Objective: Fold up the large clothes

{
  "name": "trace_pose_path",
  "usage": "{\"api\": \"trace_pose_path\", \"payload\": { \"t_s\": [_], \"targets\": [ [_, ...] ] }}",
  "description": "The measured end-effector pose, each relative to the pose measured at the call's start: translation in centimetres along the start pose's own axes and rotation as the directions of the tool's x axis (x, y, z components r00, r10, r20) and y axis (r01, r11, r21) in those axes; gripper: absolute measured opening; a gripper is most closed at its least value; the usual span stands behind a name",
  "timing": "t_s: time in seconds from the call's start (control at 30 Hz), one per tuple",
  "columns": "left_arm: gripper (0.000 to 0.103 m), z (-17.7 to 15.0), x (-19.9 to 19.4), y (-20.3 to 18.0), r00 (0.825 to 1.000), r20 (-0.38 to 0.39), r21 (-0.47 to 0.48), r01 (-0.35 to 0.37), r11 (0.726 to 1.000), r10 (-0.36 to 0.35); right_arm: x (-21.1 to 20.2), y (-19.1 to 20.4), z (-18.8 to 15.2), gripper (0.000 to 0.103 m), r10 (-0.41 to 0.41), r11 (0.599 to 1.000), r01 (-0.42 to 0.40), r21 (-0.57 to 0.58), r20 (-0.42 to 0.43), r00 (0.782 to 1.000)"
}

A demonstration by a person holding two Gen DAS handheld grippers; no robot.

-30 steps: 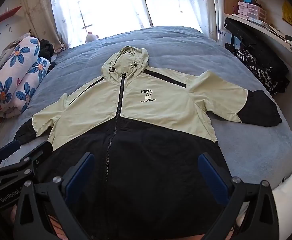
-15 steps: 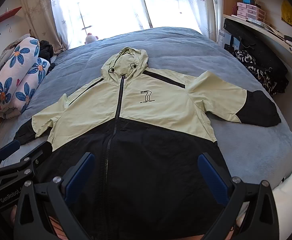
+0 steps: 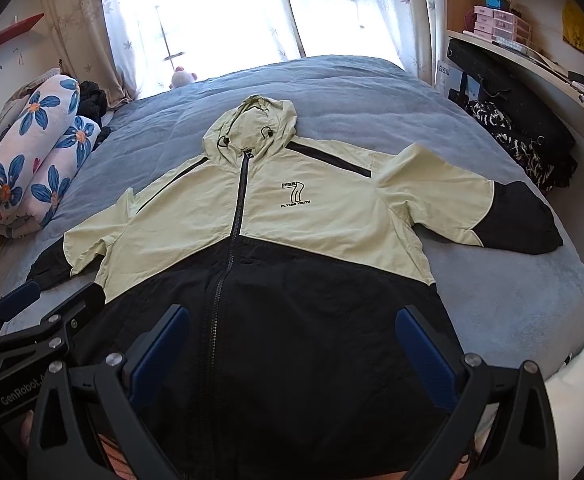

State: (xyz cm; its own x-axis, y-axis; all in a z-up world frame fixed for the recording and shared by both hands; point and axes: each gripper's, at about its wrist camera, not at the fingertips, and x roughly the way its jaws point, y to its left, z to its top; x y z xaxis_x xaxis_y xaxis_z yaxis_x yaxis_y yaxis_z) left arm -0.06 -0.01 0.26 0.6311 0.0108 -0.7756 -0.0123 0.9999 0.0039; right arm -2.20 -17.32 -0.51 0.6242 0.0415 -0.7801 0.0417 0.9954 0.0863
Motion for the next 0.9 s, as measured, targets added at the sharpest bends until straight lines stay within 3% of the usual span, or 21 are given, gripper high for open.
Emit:
{"api": "trace_pose_path", "payload": {
  "t_s": [0.9],
  "targets": [
    [0.101, -0.4, 1.1, 0.5, 1.0, -0.016, -0.009, 0.0, 1.0, 0.0, 0.7, 0.2, 0.0, 0.103, -0.003, 1.0, 0.003, 0.0, -0.002, 1.0]
  ]
}}
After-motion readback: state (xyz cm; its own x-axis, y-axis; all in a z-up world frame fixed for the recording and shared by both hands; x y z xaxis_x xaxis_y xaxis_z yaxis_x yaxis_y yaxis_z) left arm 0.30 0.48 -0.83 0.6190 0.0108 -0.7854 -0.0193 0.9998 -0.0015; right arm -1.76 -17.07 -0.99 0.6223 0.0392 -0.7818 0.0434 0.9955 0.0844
